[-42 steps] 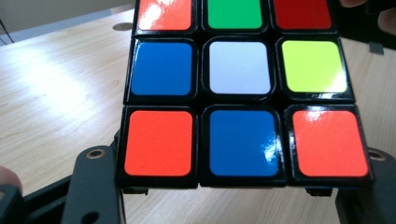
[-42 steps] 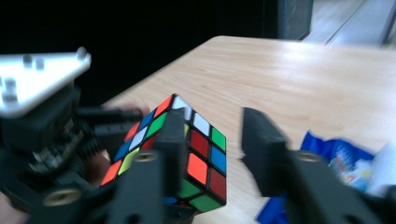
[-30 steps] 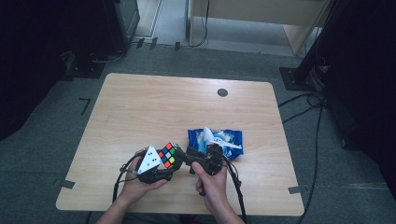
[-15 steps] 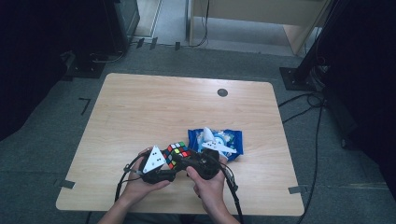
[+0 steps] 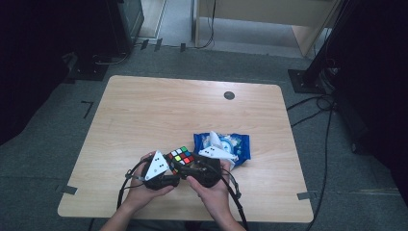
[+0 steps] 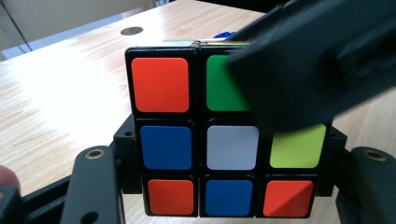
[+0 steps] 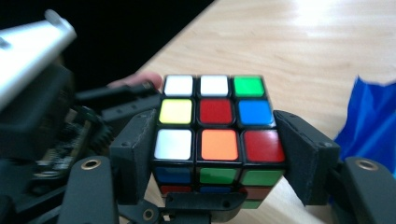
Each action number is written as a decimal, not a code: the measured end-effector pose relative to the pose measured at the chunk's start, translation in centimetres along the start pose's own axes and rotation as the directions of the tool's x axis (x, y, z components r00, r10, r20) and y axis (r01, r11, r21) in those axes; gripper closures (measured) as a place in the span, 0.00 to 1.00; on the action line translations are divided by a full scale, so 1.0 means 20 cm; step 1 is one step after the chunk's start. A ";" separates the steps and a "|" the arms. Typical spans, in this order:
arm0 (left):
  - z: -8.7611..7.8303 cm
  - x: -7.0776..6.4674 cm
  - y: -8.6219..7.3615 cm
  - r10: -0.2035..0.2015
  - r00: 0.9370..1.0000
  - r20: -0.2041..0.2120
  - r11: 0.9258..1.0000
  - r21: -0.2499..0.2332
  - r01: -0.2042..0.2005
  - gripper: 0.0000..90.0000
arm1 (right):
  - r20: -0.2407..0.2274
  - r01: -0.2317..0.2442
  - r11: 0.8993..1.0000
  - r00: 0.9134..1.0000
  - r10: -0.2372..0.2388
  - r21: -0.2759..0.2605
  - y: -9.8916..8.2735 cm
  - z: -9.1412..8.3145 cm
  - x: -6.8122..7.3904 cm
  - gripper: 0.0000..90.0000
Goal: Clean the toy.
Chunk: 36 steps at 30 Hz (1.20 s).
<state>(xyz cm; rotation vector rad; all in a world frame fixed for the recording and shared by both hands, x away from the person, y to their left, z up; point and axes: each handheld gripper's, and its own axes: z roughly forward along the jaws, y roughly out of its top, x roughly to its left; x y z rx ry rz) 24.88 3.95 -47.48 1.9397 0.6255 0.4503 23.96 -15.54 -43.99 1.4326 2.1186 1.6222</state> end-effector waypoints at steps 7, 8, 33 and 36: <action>-0.04 0.09 -0.01 -0.062 0.997 -0.045 0.998 -0.005 0.062 0.38 | 0.122 0.026 0.989 0.992 -0.008 -0.145 0.12 -0.20 -0.18 0.47; -0.04 0.09 -0.01 -0.061 0.997 -0.046 0.998 -0.005 0.061 0.37 | 0.181 0.039 0.990 0.983 -0.014 -0.136 0.13 -0.21 -0.22 0.47; -0.02 0.08 -0.02 -0.050 0.998 -0.033 0.999 0.015 0.051 0.37 | 0.529 0.181 0.982 0.838 -0.129 -0.047 0.02 -0.20 -0.45 0.99; -0.02 0.08 -0.02 -0.050 0.998 -0.034 0.999 0.015 0.050 0.37 | 0.522 0.208 0.974 0.843 -0.132 -0.089 0.05 -0.26 -0.45 0.99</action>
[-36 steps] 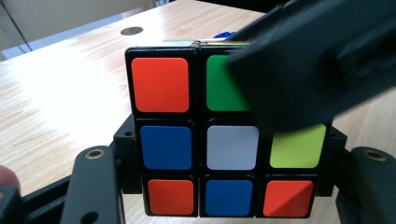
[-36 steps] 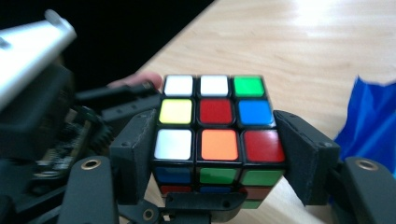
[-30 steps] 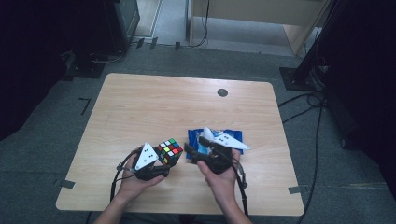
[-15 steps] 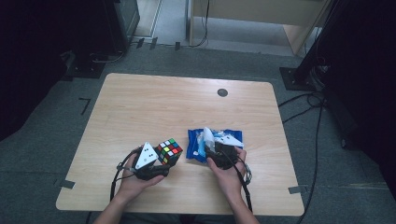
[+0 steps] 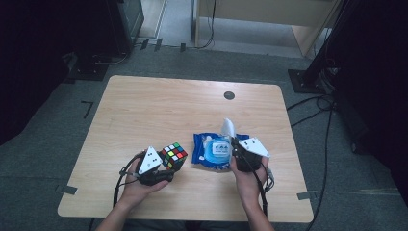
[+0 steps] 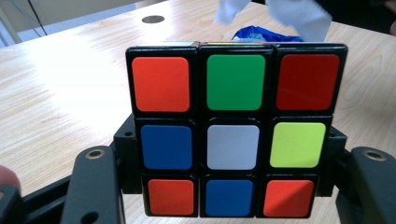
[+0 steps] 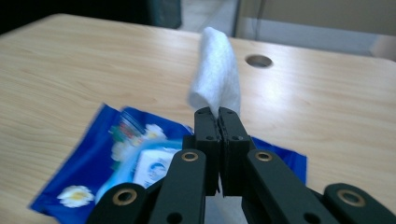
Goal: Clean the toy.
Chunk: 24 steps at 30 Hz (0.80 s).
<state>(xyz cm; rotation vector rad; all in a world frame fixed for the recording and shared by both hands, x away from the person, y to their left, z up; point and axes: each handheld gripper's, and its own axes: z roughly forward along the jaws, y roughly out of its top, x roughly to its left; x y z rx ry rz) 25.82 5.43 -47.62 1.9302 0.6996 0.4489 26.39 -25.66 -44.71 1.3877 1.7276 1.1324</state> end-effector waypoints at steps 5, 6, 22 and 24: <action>0.01 -0.01 0.00 0.002 1.000 0.007 1.000 -0.001 -0.002 0.38 | -0.197 0.020 0.999 0.980 -0.026 -0.029 0.04 -0.03 0.07 0.99; 0.01 -0.02 0.00 0.007 1.000 0.013 1.000 0.002 -0.007 0.38 | -0.238 0.036 0.999 0.970 -0.043 -0.035 0.04 -0.03 0.11 0.99; 0.04 -0.11 0.00 0.077 0.994 0.076 0.997 -0.003 -0.077 0.38 | -0.600 -0.108 0.991 0.789 0.133 0.077 0.01 0.02 0.38 1.00; 0.05 -0.12 0.00 0.081 0.994 0.079 0.997 0.001 -0.081 0.38 | -0.625 -0.126 0.988 0.765 0.156 0.091 0.02 0.02 0.40 1.00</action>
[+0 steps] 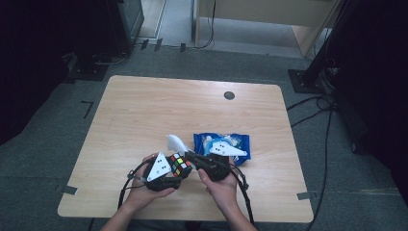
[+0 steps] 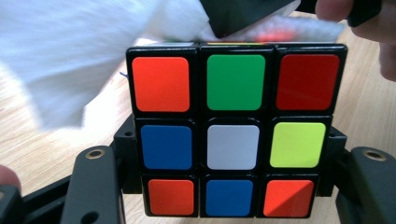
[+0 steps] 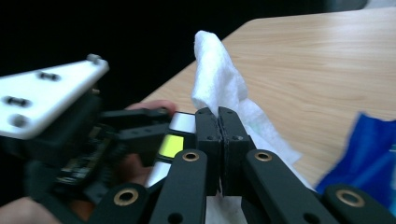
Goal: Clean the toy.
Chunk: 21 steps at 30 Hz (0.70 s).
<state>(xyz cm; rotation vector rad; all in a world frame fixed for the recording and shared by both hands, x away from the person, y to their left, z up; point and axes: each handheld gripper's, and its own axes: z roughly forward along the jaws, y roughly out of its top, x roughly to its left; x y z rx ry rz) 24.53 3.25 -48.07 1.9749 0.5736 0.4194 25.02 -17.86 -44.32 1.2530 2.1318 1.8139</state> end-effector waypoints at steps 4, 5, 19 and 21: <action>0.00 -0.01 0.00 0.005 1.000 0.005 1.000 0.003 -0.005 0.38 | -0.053 -0.006 1.000 0.999 0.007 0.005 0.00 0.01 0.05 1.00; 0.00 -0.01 0.00 0.004 1.000 0.007 1.000 0.002 -0.004 0.38 | -0.059 -0.008 1.000 0.998 0.009 0.008 0.00 0.01 0.06 1.00; -0.02 0.01 0.01 -0.008 1.000 -0.011 1.000 -0.009 0.008 0.38 | 0.144 -0.041 0.999 0.989 0.040 0.000 -0.01 -0.02 -0.07 1.00; -0.02 0.03 0.00 -0.016 1.000 -0.022 1.000 -0.005 0.016 0.38 | 0.130 -0.035 0.999 0.991 0.035 -0.003 -0.01 -0.02 -0.05 1.00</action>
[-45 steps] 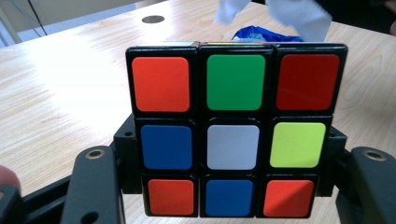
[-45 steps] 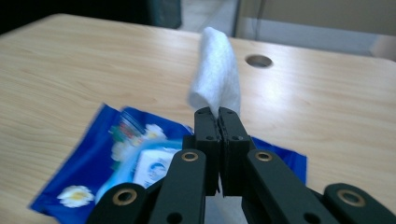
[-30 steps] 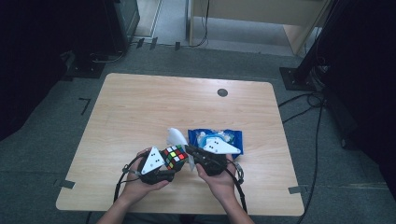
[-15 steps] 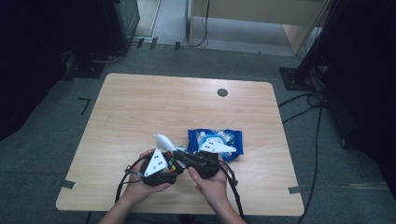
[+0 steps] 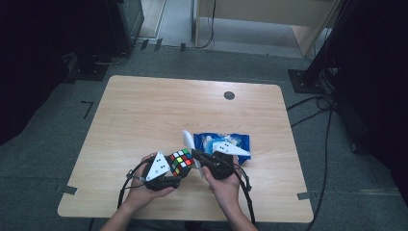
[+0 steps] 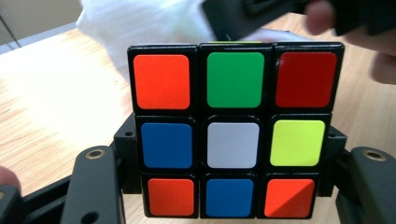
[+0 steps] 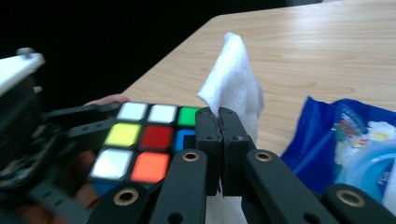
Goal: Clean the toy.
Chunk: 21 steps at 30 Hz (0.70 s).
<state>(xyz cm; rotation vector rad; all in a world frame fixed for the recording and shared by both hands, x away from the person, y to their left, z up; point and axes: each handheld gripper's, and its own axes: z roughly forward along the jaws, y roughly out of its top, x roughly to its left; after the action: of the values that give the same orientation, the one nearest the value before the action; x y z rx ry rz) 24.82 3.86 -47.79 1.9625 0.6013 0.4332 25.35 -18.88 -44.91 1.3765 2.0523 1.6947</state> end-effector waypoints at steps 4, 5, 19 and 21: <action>0.00 0.00 0.00 -0.003 1.000 -0.007 1.000 0.006 0.003 0.38 | -0.058 0.005 1.000 0.998 -0.005 0.005 0.00 0.00 0.06 1.00; 0.01 0.00 -0.01 0.003 1.000 -0.007 1.000 0.011 -0.002 0.38 | -0.078 0.006 1.000 0.997 -0.006 0.005 0.00 0.00 0.08 1.00; 0.01 -0.04 0.01 0.011 1.000 0.018 1.000 0.002 -0.011 0.38 | -0.011 0.032 0.999 0.999 -0.032 -0.011 0.01 0.00 0.04 1.00; 0.00 -0.02 0.01 -0.002 1.000 0.018 1.000 -0.008 0.002 0.38 | 0.046 0.030 1.000 0.999 -0.030 0.000 0.00 0.00 -0.02 1.00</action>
<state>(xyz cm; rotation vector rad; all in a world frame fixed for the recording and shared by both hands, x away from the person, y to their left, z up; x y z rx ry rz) 24.55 3.57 -47.66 1.9564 0.5891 0.4163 25.56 -19.13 -44.99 1.3646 2.0376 1.6361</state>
